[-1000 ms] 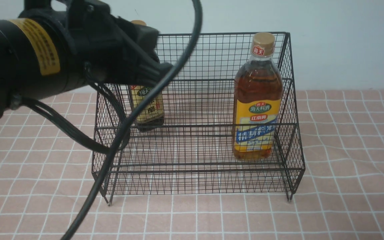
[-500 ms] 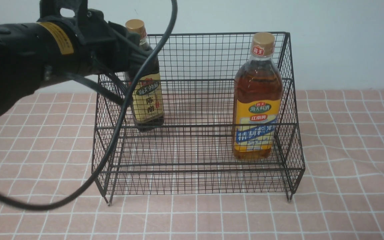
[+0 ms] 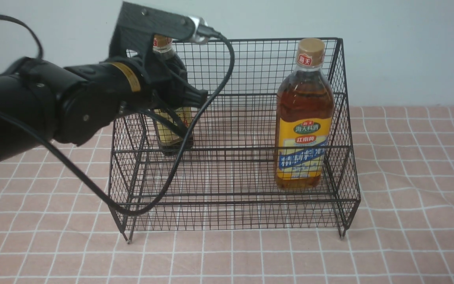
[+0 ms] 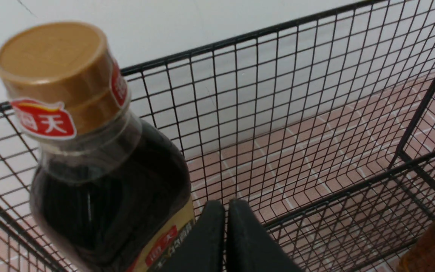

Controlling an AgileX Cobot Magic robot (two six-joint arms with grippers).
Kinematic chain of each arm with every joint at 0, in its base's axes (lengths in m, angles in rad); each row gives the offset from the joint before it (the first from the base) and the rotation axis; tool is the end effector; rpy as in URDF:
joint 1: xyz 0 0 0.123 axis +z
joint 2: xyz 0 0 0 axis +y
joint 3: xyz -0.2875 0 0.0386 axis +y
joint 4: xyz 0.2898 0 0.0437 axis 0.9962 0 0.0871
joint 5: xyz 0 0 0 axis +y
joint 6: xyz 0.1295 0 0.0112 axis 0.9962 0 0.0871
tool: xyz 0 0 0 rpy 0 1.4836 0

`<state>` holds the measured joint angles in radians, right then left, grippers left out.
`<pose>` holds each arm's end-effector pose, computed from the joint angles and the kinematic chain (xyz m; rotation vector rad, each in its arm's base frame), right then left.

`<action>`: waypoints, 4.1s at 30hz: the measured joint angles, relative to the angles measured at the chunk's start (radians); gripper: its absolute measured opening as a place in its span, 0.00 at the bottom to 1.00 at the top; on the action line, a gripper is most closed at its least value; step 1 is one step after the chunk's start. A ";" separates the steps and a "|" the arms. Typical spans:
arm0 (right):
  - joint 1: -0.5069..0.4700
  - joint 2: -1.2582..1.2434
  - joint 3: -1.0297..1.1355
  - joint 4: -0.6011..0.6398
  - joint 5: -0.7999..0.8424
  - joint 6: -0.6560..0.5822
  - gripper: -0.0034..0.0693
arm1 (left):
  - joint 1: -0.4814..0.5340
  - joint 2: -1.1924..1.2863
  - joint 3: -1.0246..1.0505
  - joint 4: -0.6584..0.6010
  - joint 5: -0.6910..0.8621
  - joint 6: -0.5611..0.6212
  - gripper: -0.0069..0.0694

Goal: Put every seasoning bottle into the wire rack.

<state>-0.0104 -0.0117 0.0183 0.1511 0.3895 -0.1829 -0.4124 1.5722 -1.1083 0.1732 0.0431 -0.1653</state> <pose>0.1260 0.0061 0.1610 -0.0699 1.8739 0.0169 0.4002 -0.1740 0.2669 0.4121 1.9559 -0.2535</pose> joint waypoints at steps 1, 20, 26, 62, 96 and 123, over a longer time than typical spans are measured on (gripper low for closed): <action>0.000 0.000 0.000 0.000 0.000 0.000 0.03 | 0.006 0.010 0.000 0.000 -0.002 0.000 0.08; 0.000 0.000 0.000 0.000 0.000 0.000 0.03 | 0.069 0.062 0.000 0.024 -0.081 0.011 0.08; 0.000 0.000 0.000 0.000 0.000 0.000 0.03 | 0.083 0.065 0.000 0.040 -0.087 0.053 0.08; 0.000 0.000 0.000 0.000 0.000 0.000 0.03 | 0.082 -0.385 0.000 0.046 0.281 0.045 0.08; 0.000 0.000 0.000 0.000 0.000 0.000 0.03 | 0.127 -1.205 0.172 -0.037 0.557 0.151 0.08; 0.000 0.000 0.000 0.000 0.000 0.000 0.03 | 0.397 -1.584 1.137 -0.173 0.322 0.291 0.08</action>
<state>-0.0104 -0.0117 0.0183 0.1511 0.3895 -0.1829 -0.0151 -0.0117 0.0283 0.0000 0.3650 0.1254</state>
